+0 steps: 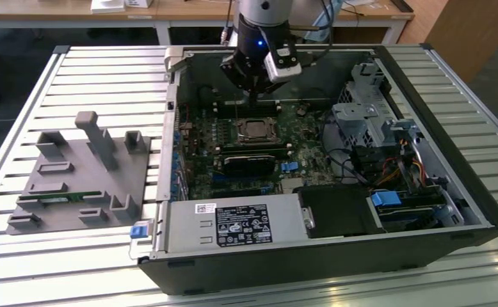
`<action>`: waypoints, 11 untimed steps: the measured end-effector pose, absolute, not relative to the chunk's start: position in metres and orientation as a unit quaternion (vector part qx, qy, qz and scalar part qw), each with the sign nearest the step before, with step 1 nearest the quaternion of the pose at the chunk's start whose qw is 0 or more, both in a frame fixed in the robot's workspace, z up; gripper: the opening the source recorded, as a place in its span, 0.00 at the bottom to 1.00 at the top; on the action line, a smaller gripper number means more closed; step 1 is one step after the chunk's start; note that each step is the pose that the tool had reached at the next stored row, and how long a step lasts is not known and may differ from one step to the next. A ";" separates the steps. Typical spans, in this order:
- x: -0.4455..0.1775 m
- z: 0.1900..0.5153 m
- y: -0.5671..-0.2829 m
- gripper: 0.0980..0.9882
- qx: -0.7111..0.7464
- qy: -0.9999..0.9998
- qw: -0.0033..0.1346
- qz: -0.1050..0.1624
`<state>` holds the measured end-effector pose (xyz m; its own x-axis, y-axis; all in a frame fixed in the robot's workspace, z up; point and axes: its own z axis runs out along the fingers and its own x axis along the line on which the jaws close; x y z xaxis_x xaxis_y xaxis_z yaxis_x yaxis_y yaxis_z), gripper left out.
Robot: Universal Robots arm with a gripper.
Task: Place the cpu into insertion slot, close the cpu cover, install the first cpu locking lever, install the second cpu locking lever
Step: 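Install the first cpu locking lever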
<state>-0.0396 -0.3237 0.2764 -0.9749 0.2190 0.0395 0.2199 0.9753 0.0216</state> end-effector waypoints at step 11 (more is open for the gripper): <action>-0.040 0.276 -0.324 0.02 -0.014 -1.000 0.020 -0.011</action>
<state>-0.0396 -0.3237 0.2762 -0.9988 0.0284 0.0396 0.0292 0.9993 0.0215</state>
